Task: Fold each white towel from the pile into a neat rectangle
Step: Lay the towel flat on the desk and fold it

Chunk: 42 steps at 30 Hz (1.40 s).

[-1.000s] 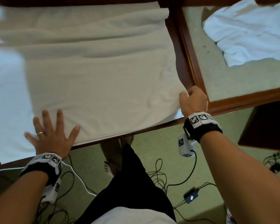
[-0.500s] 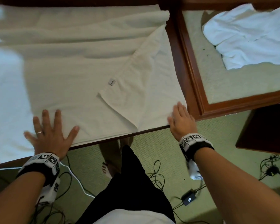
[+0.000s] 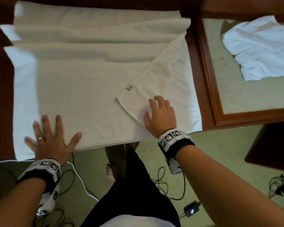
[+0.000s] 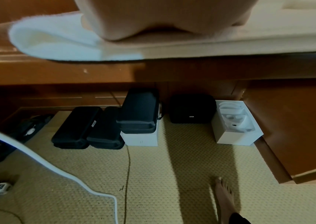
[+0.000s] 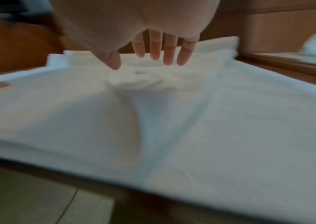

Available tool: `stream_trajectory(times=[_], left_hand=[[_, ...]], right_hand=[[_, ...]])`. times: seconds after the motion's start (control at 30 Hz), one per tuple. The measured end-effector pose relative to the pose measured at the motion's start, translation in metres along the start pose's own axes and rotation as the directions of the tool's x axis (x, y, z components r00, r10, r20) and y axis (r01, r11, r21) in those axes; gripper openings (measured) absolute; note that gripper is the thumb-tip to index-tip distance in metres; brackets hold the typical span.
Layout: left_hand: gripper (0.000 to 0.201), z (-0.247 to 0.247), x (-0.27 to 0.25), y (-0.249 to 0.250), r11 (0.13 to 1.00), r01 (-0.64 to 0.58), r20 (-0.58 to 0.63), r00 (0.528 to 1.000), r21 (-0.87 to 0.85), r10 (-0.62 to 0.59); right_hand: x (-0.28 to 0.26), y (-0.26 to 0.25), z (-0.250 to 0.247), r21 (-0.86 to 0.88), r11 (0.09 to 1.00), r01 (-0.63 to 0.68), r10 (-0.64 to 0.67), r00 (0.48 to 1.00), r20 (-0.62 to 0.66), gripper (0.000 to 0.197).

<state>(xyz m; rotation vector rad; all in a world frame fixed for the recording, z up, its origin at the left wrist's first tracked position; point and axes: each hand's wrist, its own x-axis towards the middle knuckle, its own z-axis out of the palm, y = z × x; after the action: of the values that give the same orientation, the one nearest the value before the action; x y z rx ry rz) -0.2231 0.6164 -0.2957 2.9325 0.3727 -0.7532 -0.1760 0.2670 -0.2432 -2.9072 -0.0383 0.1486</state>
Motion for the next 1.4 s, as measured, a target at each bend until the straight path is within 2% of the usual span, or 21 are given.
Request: stream_trajectory(times=[0.1, 0.2, 0.27, 0.33, 0.4, 0.47, 0.53, 0.63, 0.67, 0.7, 0.73, 0.77, 0.83, 0.87, 0.9, 0.93, 1.0, 1.07, 1.17, 1.3, 1.4], left_hand=[[0.097, 0.003, 0.004, -0.005, 1.000, -0.017, 0.014, 1.000, 0.002, 0.017], [0.096, 0.003, 0.006, -0.008, 1.000, -0.019, 0.029, 0.999, -0.023, 0.019], [0.099, 0.002, 0.005, -0.006, 1.000, -0.015, 0.038, 0.999, -0.024, 0.016], [0.098, -0.001, 0.003, -0.003, 1.000, 0.000, 0.048, 0.999, -0.016, 0.001], [0.097, -0.004, 0.001, -0.001, 1.000, 0.013, 0.056, 0.998, -0.013, -0.012], [0.097, -0.005, 0.001, -0.001, 1.000, 0.010, 0.062, 0.998, -0.012, -0.009], [0.097, -0.005, 0.001, -0.003, 1.000, -0.002, 0.059, 0.998, -0.021, 0.003], [0.098, -0.006, 0.001, -0.004, 1.000, -0.008, 0.061, 0.998, -0.029, 0.010], [0.098, -0.006, 0.001, -0.003, 1.000, -0.006, 0.069, 0.998, -0.021, 0.008], [0.098, -0.007, 0.001, -0.002, 1.000, -0.004, 0.081, 0.997, -0.013, 0.005], [0.098, -0.008, 0.001, -0.002, 1.000, -0.002, 0.089, 0.996, -0.008, 0.003], [0.098, -0.009, 0.001, -0.001, 1.000, 0.002, 0.091, 0.996, -0.008, -0.001], [0.098, -0.011, 0.000, 0.001, 1.000, 0.011, 0.095, 0.995, -0.010, -0.010], [0.098, -0.012, 0.000, 0.002, 1.000, 0.013, 0.102, 0.995, -0.010, -0.012], [0.098, -0.014, 0.000, 0.001, 1.000, 0.013, 0.108, 0.994, -0.009, -0.012], [0.098, -0.015, -0.001, 0.000, 1.000, 0.014, 0.113, 0.994, -0.007, -0.013], [0.098, -0.017, -0.002, -0.003, 1.000, 0.014, 0.126, 0.992, -0.006, -0.013], [0.099, -0.018, -0.004, -0.005, 1.000, 0.015, 0.139, 0.990, -0.009, -0.013], [0.100, -0.019, -0.006, -0.004, 0.999, 0.031, 0.146, 0.989, -0.011, -0.029], [0.100, -0.021, -0.006, -0.002, 0.999, 0.038, 0.161, 0.986, -0.005, -0.037], [0.101, -0.022, -0.006, -0.001, 0.999, 0.047, 0.164, 0.985, -0.009, -0.045]], right_hand=[[0.031, -0.053, 0.011, -0.039, 0.990, 0.134, -0.131, 0.987, 0.089, 0.042], [0.049, -0.073, 0.016, -0.123, 0.985, 0.118, -0.095, 0.978, 0.184, 0.029], [0.056, -0.071, 0.013, -0.103, 0.988, 0.113, -0.090, 0.975, 0.204, 0.025], [0.057, -0.061, 0.001, 0.089, 0.996, 0.004, -0.017, 0.990, 0.140, 0.021], [0.050, -0.041, -0.017, 0.373, 0.903, -0.213, 0.209, 0.977, 0.052, 0.016], [0.029, -0.006, -0.031, 0.562, 0.728, -0.392, 0.474, 0.881, 0.001, 0.013], [0.000, 0.034, -0.035, 0.645, 0.564, -0.516, 0.689, 0.724, -0.024, 0.017], [-0.049, 0.088, -0.027, 0.567, 0.361, -0.741, 0.867, 0.491, 0.089, 0.019], [-0.066, 0.102, -0.021, 0.494, 0.320, -0.808, 0.891, 0.434, 0.133, 0.021], [-0.080, 0.111, -0.018, 0.420, 0.321, -0.849, 0.902, 0.409, 0.136, 0.022], [-0.091, 0.114, -0.016, 0.365, 0.381, -0.850, 0.895, 0.438, 0.086, 0.023], [-0.097, 0.113, -0.012, 0.334, 0.493, -0.803, 0.853, 0.522, -0.003, 0.025], [-0.099, 0.105, -0.003, 0.243, 0.744, -0.622, 0.658, 0.746, -0.105, 0.038], [-0.097, 0.102, 0.002, 0.171, 0.822, -0.543, 0.559, 0.826, -0.068, 0.047], [-0.094, 0.102, 0.006, 0.097, 0.868, -0.487, 0.489, 0.872, 0.000, 0.053], [-0.093, 0.104, 0.009, 0.047, 0.888, -0.458, 0.455, 0.888, 0.069, 0.055], [-0.096, 0.116, 0.011, 0.027, 0.897, -0.442, 0.438, 0.894, 0.099, 0.053], [-0.101, 0.127, 0.007, 0.076, 0.887, -0.456, 0.458, 0.889, -0.010, 0.045], [-0.094, 0.136, -0.005, 0.203, 0.794, -0.573, 0.600, 0.793, -0.106, 0.037], [-0.069, 0.142, -0.023, 0.195, 0.626, -0.755, 0.751, 0.651, 0.111, 0.030], [-0.064, 0.146, -0.025, 0.239, 0.556, -0.796, 0.780, 0.599, 0.180, 0.018]])
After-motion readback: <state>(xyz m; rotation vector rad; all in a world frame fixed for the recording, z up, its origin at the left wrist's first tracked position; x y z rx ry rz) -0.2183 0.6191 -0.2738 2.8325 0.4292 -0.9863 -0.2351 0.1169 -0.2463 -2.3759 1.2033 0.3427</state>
